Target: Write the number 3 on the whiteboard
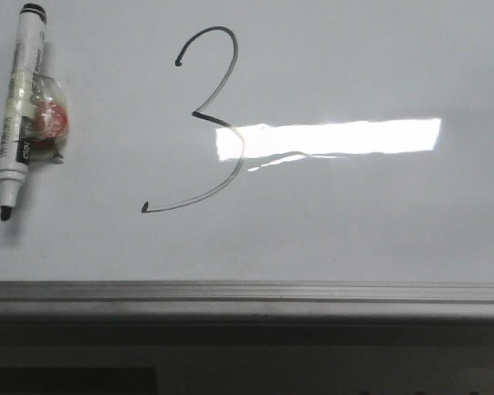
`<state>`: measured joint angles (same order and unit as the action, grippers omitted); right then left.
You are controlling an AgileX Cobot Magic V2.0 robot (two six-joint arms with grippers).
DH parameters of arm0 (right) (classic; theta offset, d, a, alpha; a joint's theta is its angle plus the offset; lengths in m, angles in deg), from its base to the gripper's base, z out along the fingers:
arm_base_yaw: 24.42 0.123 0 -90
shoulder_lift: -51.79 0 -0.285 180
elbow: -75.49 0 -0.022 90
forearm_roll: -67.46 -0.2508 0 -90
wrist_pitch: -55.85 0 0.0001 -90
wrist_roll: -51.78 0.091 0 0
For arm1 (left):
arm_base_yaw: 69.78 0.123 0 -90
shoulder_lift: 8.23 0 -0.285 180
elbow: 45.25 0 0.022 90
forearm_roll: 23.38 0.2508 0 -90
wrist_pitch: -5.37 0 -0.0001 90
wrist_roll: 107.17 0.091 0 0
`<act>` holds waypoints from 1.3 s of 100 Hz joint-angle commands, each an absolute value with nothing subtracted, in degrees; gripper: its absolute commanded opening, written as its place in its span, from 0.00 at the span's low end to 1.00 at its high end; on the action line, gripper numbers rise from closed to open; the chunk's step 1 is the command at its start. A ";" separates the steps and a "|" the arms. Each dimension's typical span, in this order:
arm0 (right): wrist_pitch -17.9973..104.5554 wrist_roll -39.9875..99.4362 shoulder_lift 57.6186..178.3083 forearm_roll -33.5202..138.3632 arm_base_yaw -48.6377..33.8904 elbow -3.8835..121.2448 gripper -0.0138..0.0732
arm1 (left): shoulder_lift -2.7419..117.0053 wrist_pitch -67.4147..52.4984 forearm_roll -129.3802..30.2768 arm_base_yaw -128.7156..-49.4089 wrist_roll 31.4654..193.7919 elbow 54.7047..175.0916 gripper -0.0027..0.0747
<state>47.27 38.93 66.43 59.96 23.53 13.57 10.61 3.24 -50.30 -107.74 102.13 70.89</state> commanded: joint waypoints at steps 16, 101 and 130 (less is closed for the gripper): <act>52.19 38.59 67.00 60.39 23.28 15.03 0.08 | 11.25 7.09 -50.22 -107.70 102.09 72.47 0.01; 52.19 38.59 67.00 60.39 23.28 15.03 0.08 | 11.20 4.06 -25.80 -85.48 80.99 72.47 0.01; 52.19 38.59 67.00 60.39 23.28 15.03 0.08 | 4.33 4.16 -22.78 -73.71 80.54 65.87 0.01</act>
<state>47.43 38.93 66.43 60.05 23.53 13.57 6.24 0.22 -23.38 -75.46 81.82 66.57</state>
